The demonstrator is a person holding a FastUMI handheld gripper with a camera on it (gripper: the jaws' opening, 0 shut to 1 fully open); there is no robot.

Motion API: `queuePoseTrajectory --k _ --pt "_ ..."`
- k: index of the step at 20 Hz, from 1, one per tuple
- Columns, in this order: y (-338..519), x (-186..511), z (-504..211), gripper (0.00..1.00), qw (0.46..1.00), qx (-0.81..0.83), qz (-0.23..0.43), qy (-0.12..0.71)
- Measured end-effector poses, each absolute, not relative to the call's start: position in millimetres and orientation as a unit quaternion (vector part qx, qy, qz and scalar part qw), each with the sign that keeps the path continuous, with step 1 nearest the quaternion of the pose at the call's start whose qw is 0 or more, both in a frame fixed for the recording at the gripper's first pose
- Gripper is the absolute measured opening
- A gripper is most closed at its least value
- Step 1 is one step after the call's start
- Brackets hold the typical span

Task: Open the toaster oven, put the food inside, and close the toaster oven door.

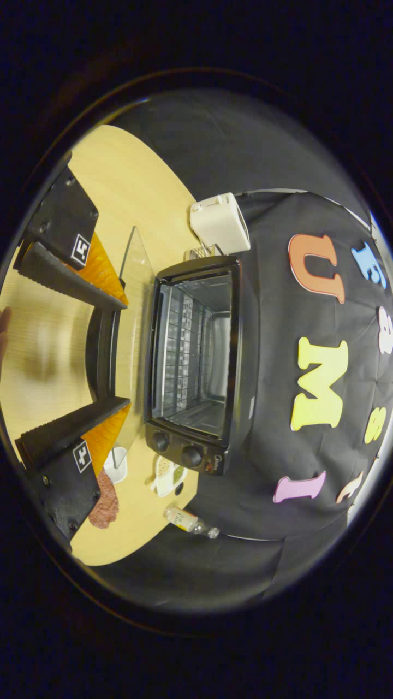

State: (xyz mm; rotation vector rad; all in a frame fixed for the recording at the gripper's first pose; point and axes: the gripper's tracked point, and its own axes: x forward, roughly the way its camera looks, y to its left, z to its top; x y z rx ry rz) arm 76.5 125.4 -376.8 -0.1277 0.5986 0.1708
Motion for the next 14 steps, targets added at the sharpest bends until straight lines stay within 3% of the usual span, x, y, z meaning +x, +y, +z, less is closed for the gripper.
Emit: queuePoseTrajectory --k 14 --pt "124 68 -433 1.0 0.94 -0.026 0.096 0.328"
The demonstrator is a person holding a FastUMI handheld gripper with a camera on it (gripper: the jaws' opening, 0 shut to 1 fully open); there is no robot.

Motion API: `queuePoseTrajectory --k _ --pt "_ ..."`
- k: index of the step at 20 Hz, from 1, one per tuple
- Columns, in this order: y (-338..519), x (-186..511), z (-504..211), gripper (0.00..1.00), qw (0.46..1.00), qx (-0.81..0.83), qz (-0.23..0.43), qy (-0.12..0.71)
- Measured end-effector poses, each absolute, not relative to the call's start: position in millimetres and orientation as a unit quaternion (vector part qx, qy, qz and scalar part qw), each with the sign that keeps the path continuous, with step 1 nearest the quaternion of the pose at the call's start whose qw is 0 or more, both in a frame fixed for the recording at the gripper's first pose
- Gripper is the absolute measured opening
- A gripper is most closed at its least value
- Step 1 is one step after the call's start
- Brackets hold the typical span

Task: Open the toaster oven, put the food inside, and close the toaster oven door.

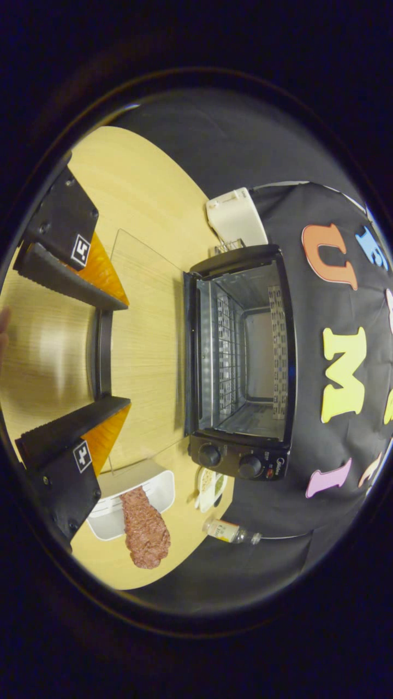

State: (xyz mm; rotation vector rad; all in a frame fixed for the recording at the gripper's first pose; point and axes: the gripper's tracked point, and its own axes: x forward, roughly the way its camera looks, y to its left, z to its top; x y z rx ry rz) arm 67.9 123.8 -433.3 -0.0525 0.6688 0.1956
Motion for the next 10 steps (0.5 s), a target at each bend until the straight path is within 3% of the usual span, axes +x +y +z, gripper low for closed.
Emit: queuePoseTrajectory --k 10 --pt "69 41 -353 0.99 0.964 -0.031 0.127 0.232"
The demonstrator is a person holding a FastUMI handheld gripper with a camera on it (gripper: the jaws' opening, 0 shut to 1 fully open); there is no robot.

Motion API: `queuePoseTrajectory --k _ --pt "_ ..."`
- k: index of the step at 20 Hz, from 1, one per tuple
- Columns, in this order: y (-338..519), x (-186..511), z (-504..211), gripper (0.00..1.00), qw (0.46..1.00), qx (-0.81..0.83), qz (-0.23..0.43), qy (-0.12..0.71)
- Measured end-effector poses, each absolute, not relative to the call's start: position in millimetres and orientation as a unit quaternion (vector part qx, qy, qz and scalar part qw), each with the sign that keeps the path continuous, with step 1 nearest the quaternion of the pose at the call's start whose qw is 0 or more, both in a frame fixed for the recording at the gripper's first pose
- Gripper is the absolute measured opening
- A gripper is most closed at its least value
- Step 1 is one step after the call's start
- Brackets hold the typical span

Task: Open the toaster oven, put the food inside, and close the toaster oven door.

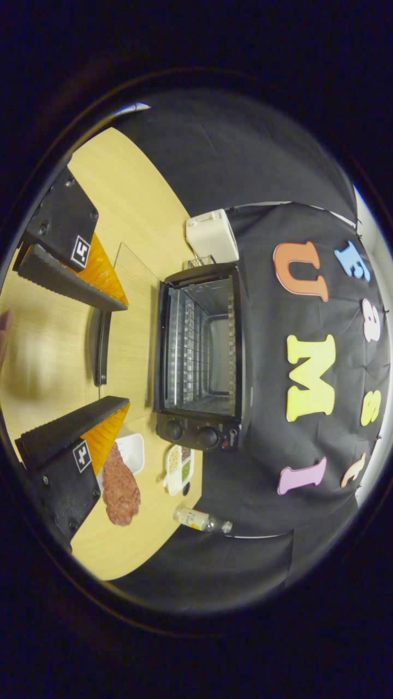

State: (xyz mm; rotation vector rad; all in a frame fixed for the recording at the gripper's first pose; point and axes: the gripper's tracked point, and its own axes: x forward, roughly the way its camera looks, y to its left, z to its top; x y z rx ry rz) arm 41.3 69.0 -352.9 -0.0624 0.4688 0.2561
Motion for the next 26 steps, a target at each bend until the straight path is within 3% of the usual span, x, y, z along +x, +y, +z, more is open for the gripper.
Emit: queuePoseTrajectory --k 9,18,22,26 --pt "-66 57 -335 0.99 0.956 0.022 0.063 0.285" --pt "-118 80 -368 0.97 0.908 0.103 0.133 0.384" --pt "-112 83 -376 0.82 0.872 0.193 0.188 0.409" --pt "-117 87 -390 0.56 0.852 0.223 0.198 0.43"
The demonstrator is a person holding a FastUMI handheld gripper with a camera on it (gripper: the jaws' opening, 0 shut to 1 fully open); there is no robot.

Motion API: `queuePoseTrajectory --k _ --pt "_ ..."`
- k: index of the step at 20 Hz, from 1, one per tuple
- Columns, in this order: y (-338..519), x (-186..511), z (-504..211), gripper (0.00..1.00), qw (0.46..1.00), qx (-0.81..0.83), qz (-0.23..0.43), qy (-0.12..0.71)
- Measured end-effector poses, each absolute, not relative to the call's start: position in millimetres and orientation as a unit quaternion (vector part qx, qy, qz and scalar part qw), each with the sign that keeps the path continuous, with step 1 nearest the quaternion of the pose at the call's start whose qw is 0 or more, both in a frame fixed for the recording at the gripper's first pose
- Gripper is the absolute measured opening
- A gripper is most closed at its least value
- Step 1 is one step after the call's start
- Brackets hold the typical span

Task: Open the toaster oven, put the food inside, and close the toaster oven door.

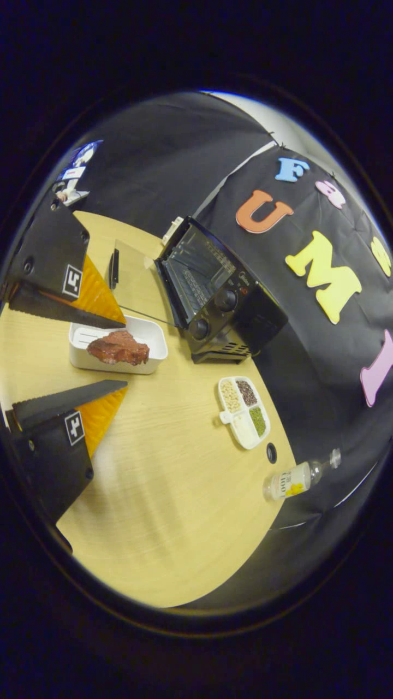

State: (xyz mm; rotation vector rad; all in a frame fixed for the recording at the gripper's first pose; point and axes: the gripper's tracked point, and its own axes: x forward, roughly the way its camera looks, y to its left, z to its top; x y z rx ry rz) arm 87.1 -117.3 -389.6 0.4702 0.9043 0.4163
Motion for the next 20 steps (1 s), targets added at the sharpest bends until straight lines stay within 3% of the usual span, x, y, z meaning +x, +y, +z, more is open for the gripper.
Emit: queuePoseTrajectory --k 2,3,5,14,20 --pt "-110 81 -389 0.39 0.837 0.252 0.213 0.437" --pt "-112 77 -387 0.17 0.837 0.254 0.212 0.435" --pt "-111 69 -383 0.1 0.85 0.233 0.208 0.423" --pt "-98 36 -300 0.09 0.938 0.039 0.182 0.294" --pt "-51 22 -275 0.09 0.954 -0.086 0.175 0.226"
